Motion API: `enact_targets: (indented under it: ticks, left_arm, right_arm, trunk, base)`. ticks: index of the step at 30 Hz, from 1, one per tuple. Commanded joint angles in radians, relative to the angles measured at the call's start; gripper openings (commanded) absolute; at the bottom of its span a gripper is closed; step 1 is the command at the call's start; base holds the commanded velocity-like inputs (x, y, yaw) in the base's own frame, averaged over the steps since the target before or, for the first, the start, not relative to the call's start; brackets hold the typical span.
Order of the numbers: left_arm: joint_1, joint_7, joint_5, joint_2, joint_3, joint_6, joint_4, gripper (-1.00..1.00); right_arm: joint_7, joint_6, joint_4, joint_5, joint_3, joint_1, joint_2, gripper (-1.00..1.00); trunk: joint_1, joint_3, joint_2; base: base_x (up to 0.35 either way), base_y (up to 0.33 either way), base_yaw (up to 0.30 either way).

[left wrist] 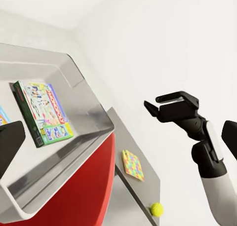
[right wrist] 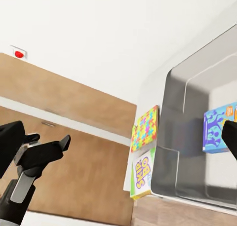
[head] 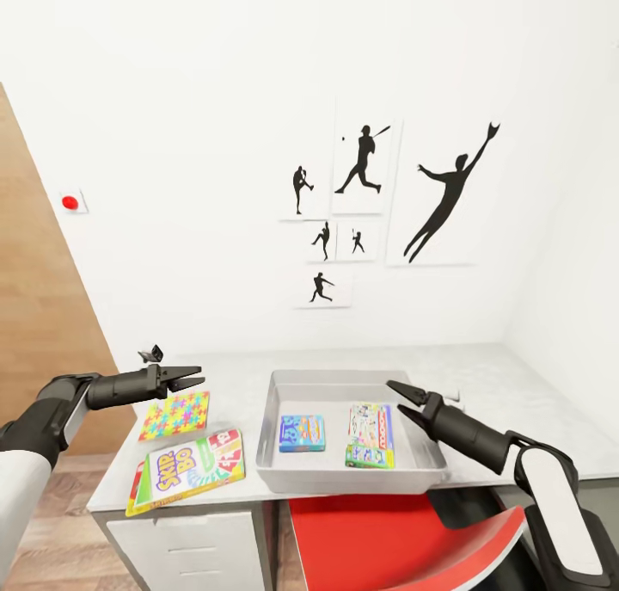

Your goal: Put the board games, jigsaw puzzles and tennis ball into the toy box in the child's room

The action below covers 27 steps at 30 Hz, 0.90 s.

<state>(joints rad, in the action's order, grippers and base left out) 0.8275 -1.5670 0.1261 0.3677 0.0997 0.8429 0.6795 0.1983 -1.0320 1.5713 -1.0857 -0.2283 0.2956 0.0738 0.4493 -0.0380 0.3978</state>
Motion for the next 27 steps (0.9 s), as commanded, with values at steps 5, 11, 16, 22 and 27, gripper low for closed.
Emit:
enact_targets:
  ticks: [5, 11, 16, 22, 27]
  left_arm:
    - [0.001, -0.004, 0.0, -0.002, -0.001, 0.011, 0.0, 1.0]
    - [0.001, -0.004, 0.0, -0.004, -0.003, 0.011, 0.0, 1.0]
    - [0.001, -0.004, 0.0, -0.006, -0.006, 0.012, 0.0, 1.0]
    - [0.001, -0.004, 0.0, -0.006, -0.006, 0.013, 0.0, 1.0]
    - [0.001, -0.004, 0.0, -0.006, -0.006, 0.013, 0.0, 1.0]
  right_arm:
    - [0.04, 0.005, 0.0, 0.012, -0.012, -0.007, 0.0, 1.0]
    - [0.087, 0.016, 0.001, 0.013, -0.016, -0.011, 0.001, 1.0]
    - [0.112, 0.019, 0.001, 0.015, -0.017, -0.012, 0.001, 1.0]
    - [0.12, 0.021, 0.001, 0.015, -0.017, -0.012, 0.002, 1.0]
    - [0.122, 0.024, -0.001, 0.015, -0.017, -0.012, 0.003, 1.0]
  trunk:
    - [0.001, 0.006, 0.002]
    - [0.001, 0.016, 0.002]
    - [0.001, 0.024, 0.002]
    - [0.001, 0.034, 0.002]
    - [0.001, 0.042, 0.002]
  base:
    - [0.0, 0.0, 0.0]
    - [0.0, 0.0, 0.0]
    - [-0.037, 0.024, 0.0]
    - [-0.134, 0.126, 0.0]
    - [-0.057, 0.083, 0.002]
